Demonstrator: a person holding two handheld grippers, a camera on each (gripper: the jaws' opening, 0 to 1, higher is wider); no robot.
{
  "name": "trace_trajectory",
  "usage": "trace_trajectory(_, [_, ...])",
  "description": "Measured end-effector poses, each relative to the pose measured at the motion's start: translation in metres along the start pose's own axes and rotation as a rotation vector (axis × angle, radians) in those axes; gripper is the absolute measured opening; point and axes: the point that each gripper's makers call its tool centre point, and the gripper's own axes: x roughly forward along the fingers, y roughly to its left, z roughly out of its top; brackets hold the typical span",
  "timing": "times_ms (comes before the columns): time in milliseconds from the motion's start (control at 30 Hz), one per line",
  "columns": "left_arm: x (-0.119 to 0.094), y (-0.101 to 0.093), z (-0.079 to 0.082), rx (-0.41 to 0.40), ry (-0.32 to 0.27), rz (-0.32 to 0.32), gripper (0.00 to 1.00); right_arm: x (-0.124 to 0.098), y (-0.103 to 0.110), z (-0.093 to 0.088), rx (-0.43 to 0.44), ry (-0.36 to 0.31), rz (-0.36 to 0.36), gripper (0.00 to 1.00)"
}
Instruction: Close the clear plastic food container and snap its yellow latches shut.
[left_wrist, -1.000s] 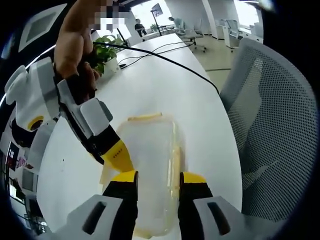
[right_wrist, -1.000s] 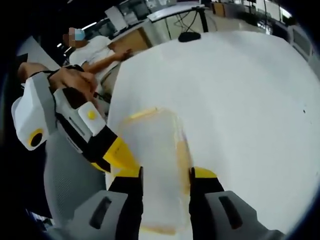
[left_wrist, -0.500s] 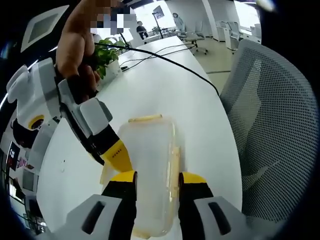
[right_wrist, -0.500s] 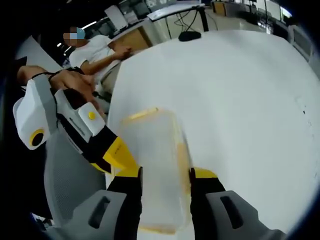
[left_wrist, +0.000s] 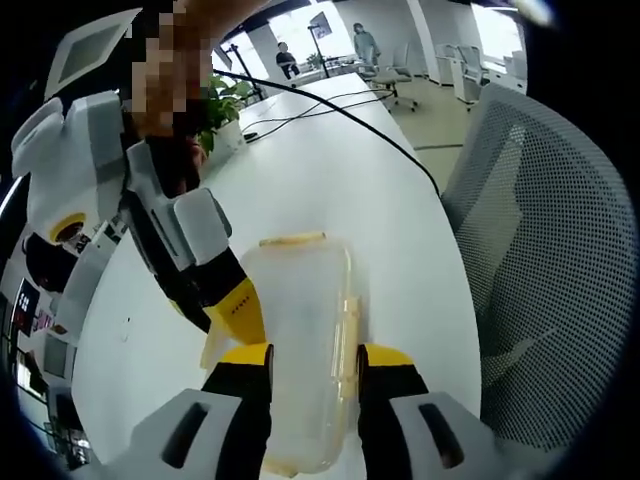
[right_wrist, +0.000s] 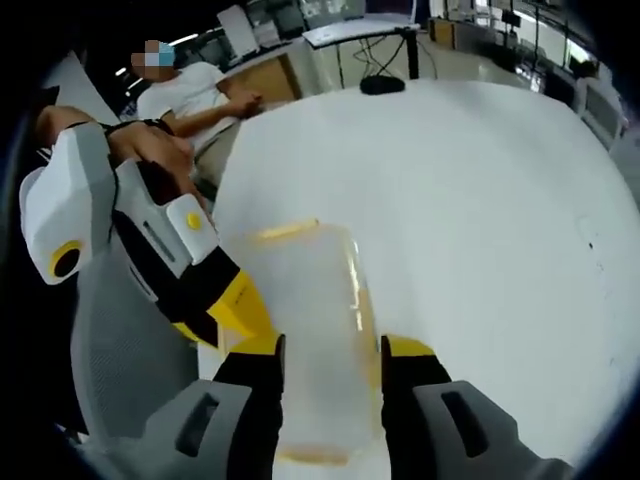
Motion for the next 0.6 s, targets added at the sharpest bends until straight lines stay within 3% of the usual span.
trace_trajectory(167, [-0.002, -0.002, -0.001, -0.007, 0.003, -0.004, 0.29, -0.008, -0.002, 0.005, 0.015, -0.038, -0.033, 0.38])
trace_trajectory(600, [-0.022, 0.002, -0.001, -0.138, -0.018, -0.012, 0.35, -0.022, 0.007, 0.003, 0.026, -0.102, -0.092, 0.43])
